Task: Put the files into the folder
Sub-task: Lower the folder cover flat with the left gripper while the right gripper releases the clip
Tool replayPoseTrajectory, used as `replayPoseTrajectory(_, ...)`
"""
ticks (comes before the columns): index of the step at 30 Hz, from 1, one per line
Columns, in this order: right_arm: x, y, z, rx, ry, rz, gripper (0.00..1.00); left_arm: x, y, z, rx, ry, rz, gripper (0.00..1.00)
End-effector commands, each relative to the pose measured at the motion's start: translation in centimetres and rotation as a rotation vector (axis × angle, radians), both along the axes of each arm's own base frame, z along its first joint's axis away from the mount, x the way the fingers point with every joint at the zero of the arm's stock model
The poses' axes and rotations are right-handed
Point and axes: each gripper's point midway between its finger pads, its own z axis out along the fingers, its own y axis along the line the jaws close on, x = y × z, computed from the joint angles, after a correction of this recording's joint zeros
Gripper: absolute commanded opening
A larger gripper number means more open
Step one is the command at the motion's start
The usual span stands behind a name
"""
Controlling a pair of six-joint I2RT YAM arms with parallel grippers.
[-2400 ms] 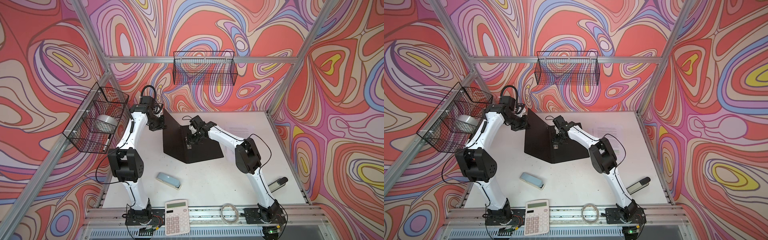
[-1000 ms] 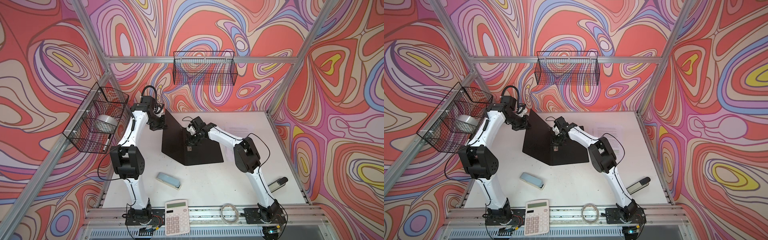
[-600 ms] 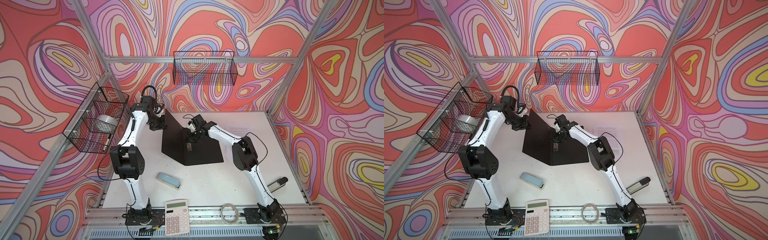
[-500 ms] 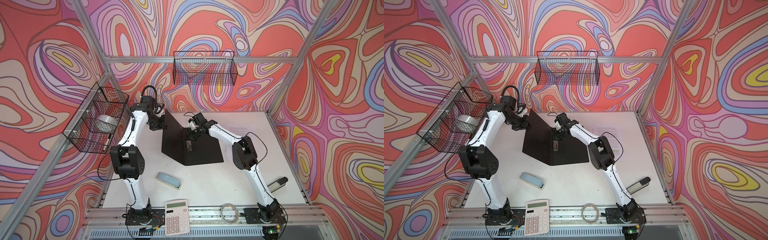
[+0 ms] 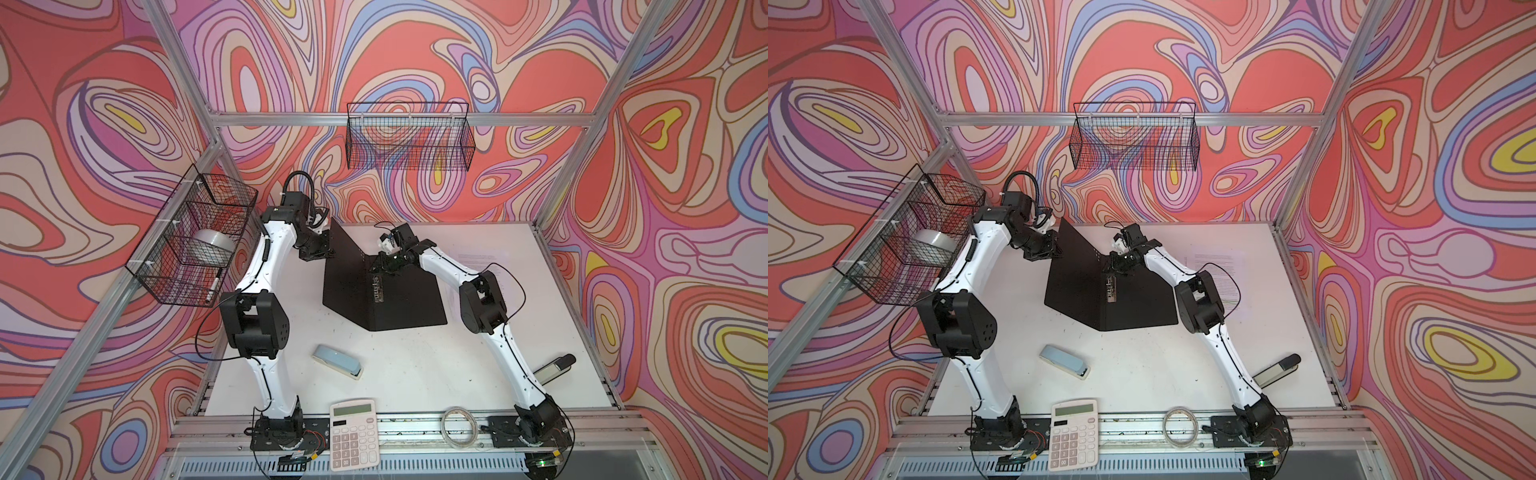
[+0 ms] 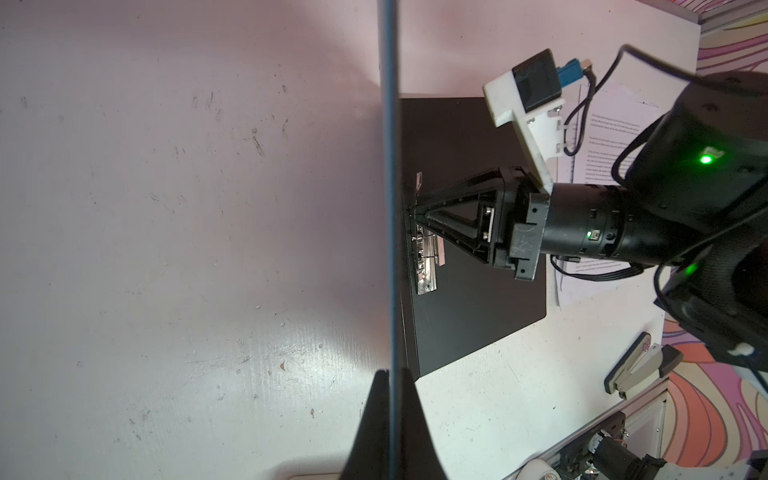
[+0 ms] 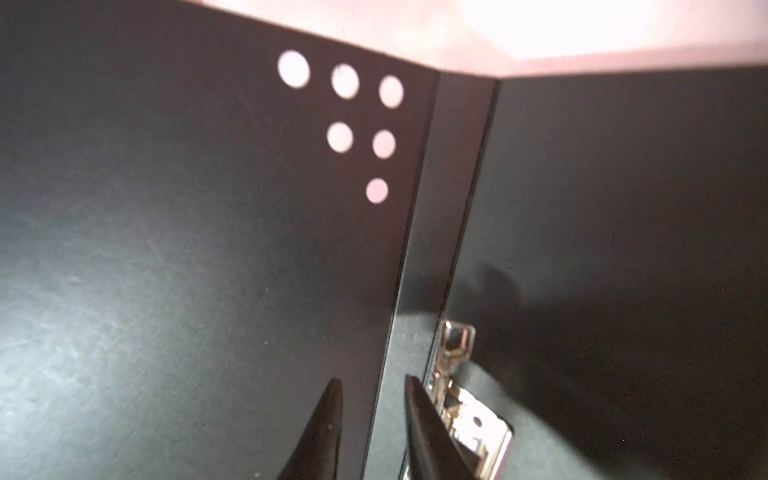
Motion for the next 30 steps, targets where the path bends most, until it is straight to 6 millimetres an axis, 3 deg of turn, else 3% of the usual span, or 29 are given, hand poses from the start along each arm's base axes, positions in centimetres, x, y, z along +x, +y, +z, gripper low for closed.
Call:
replayPoseTrajectory(1, 1.4, 0.8, 5.4, 0.083, -0.12, -0.002, 0.31, -0.4, 0.2, -0.3, 0.016, 0.022, -0.031, 0.0)
replayPoseTrajectory(7, 1.4, -1.3, 11.6, 0.048, -0.254, -0.074, 0.32, 0.1, 1.1, -0.8, 0.074, 0.003, -0.041, 0.0)
replayPoseTrajectory(10, 0.2, -3.2, 12.5, -0.009, -0.268, -0.111, 0.33, 0.3, 1.8, -1.4, 0.088, 0.0, -0.036, 0.0)
replayPoseTrajectory(14, -2.6, -5.7, 11.5, -0.082, -0.225, -0.143, 0.36, 0.6, 3.2, -2.7, 0.1, 0.015, -0.001, 0.0)
replayPoseTrajectory(20, -6.4, -8.2, 7.9, -0.138, -0.118, -0.169, 0.37, 1.3, 4.8, -4.8, 0.123, 0.027, 0.041, 0.0)
replayPoseTrajectory(30, -9.0, -9.1, 2.6, -0.14, 0.015, -0.201, 0.38, 2.4, 6.7, -7.0, 0.155, 0.05, 0.081, 0.09)
